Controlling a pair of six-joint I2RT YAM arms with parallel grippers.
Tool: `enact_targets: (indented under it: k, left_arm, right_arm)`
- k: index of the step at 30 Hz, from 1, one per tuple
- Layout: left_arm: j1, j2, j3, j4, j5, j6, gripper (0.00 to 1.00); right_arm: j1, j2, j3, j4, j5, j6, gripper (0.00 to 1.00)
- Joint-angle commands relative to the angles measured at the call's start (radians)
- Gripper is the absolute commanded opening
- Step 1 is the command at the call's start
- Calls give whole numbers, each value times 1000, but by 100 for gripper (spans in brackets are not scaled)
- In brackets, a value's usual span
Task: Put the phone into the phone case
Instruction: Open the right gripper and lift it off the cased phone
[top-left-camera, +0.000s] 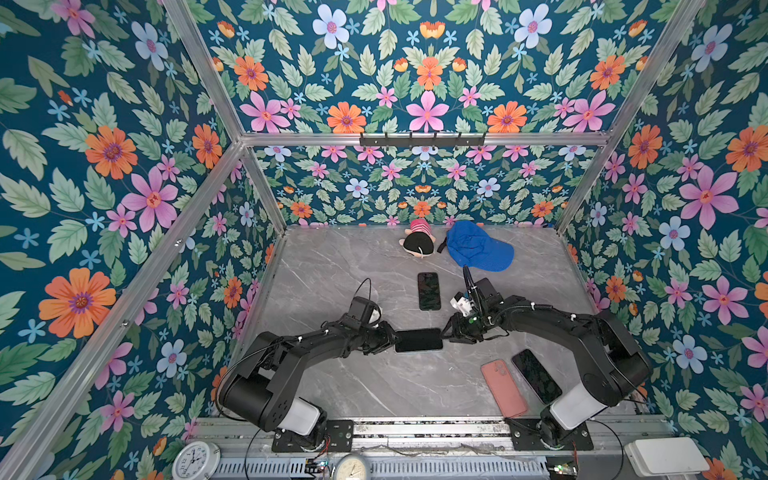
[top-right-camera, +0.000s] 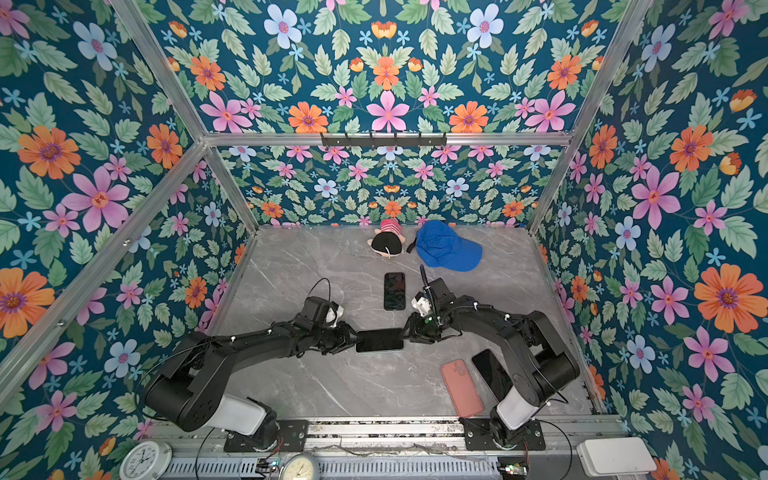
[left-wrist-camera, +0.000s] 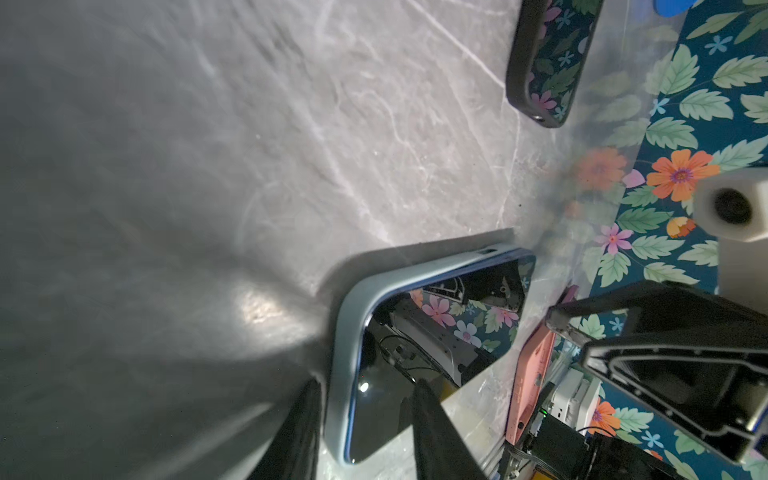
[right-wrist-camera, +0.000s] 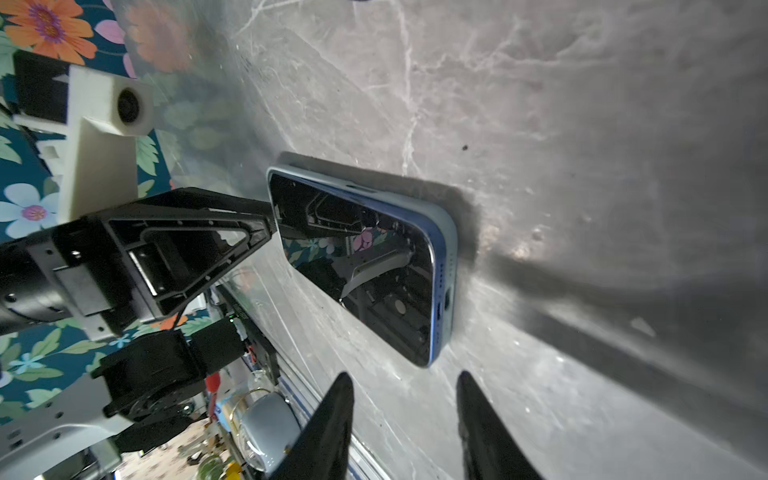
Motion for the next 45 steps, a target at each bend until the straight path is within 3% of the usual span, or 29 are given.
enact_targets:
  k: [1, 15, 27, 45]
  left_arm:
    - [-1, 2, 12, -85, -45, 14, 34]
    - [-7, 34, 51, -133, -62, 34, 18]
    - [-14, 42, 76, -145, -67, 45, 19]
    - [-14, 135, 187, -185, -97, 116, 20]
  right_arm:
    - [16, -6, 11, -66, 97, -6, 39]
    - [50, 32, 46, -72, 109, -4, 34]
    - [66, 80, 81, -78, 114, -9, 29]
    - [69, 96, 104, -89, 125, -13, 29]
